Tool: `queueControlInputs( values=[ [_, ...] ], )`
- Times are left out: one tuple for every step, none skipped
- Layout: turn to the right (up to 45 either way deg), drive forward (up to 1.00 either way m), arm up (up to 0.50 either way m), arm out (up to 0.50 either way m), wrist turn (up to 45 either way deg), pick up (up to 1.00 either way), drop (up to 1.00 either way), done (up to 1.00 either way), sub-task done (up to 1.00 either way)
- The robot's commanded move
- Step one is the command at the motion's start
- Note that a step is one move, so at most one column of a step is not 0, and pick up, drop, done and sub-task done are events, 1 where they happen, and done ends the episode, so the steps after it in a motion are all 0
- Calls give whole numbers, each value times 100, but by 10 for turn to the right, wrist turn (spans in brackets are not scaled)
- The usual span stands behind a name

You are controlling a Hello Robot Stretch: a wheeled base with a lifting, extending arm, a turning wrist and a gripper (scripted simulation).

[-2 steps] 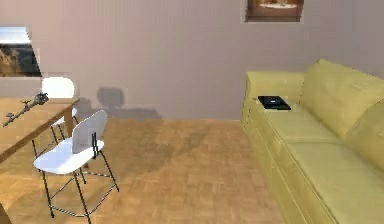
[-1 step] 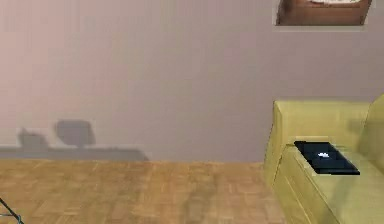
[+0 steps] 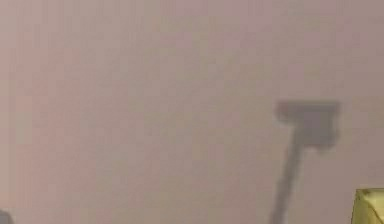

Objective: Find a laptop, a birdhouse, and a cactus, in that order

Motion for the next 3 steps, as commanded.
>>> queueControlInputs(
  values=[
    [150,0,0,0,0,0,0,0,0],
    [30,0,0,0,0,0,0,0,0],
    [0,15,0,0,0,0,0,0,0]
  ],
)
